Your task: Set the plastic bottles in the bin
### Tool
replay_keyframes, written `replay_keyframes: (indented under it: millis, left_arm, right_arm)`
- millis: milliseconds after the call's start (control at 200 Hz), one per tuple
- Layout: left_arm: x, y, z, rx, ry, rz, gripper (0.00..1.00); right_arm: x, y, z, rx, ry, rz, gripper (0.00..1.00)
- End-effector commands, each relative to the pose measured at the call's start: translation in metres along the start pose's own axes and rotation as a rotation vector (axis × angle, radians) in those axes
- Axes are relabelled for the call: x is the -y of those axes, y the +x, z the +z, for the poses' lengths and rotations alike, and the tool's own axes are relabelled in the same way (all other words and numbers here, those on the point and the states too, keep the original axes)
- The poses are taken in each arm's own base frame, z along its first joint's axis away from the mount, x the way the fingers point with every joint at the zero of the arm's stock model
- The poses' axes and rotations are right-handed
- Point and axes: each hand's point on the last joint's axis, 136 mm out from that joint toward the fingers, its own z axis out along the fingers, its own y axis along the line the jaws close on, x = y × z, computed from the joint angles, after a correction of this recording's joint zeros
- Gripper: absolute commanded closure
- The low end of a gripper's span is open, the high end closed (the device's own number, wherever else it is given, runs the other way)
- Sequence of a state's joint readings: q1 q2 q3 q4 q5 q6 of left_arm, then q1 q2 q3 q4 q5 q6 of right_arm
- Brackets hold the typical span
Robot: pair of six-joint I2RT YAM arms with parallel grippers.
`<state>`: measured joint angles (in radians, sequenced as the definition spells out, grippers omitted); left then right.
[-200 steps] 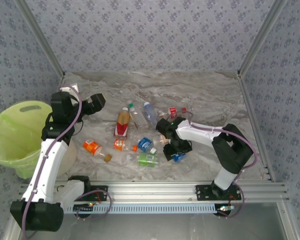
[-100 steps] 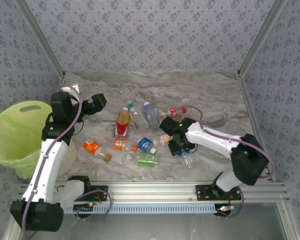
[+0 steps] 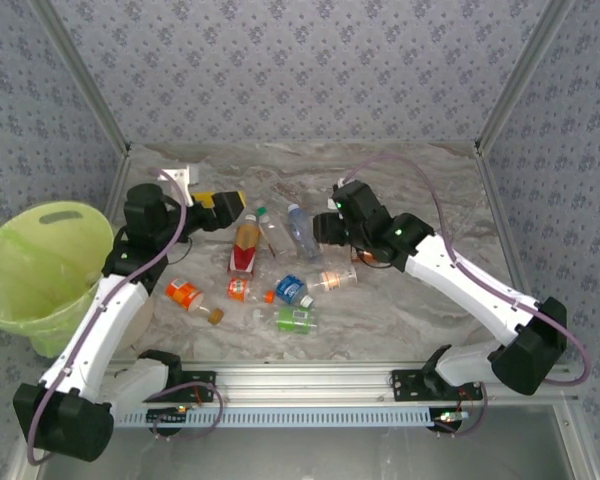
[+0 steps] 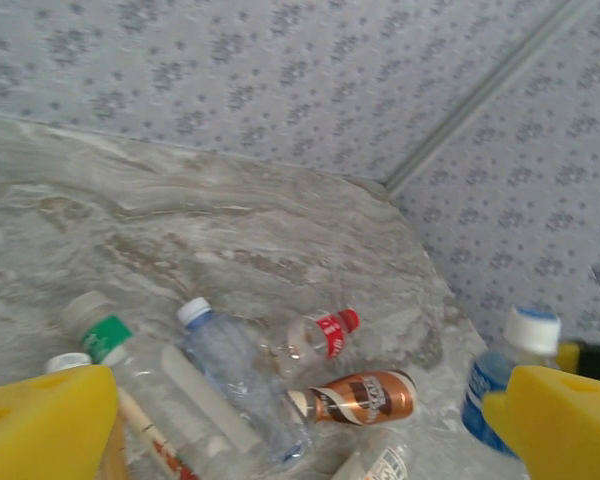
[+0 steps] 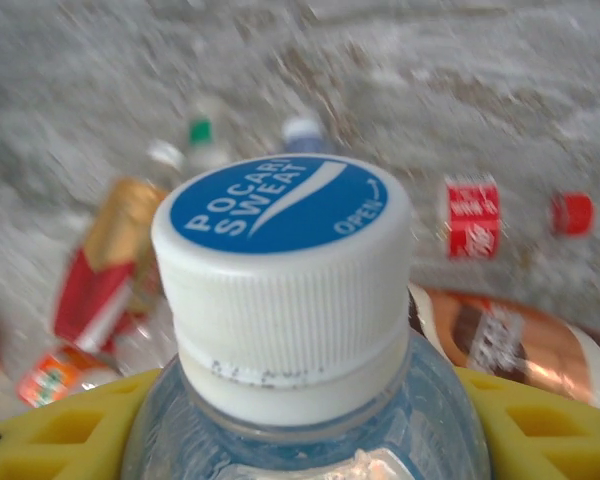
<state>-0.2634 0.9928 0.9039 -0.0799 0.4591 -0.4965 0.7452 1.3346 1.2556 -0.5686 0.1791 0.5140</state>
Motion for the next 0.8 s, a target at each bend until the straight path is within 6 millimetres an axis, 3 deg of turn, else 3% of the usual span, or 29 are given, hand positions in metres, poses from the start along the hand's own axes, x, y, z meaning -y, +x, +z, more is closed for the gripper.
replay_keyframes:
  millis: [0,100,330,455,670,795]
  left_arm:
    - [0.024,0.002,0.012,-0.002,0.102,0.075,0.01]
    - [0.041,0.016,0.024,-0.040,0.222,0.105,0.01]
    - [0.096,0.042,0.044,-0.178,0.500,0.198,0.01]
    - [0.123,0.038,0.042,-0.201,0.650,0.233,0.00]
    - [0.138,0.027,0.050,-0.166,0.687,0.275,0.01]
    - [0.141,0.027,0.052,-0.170,0.696,0.300,0.11]
  right_arm:
    - [-0.033,-0.059,-0.014,0.186,-0.198,0.092,0.53]
    - [-0.046,-0.089,-0.025,0.284,-0.321,0.122,0.53]
    - [-0.075,-0.131,-0.051,0.418,-0.557,0.126,0.53]
    - [-0.090,-0.136,-0.057,0.410,-0.631,0.076,0.53]
    - [-0.108,-0.134,-0.063,0.373,-0.741,0.074,0.52]
    - [-0.114,-0.133,-0.064,0.350,-0.770,0.073,0.51]
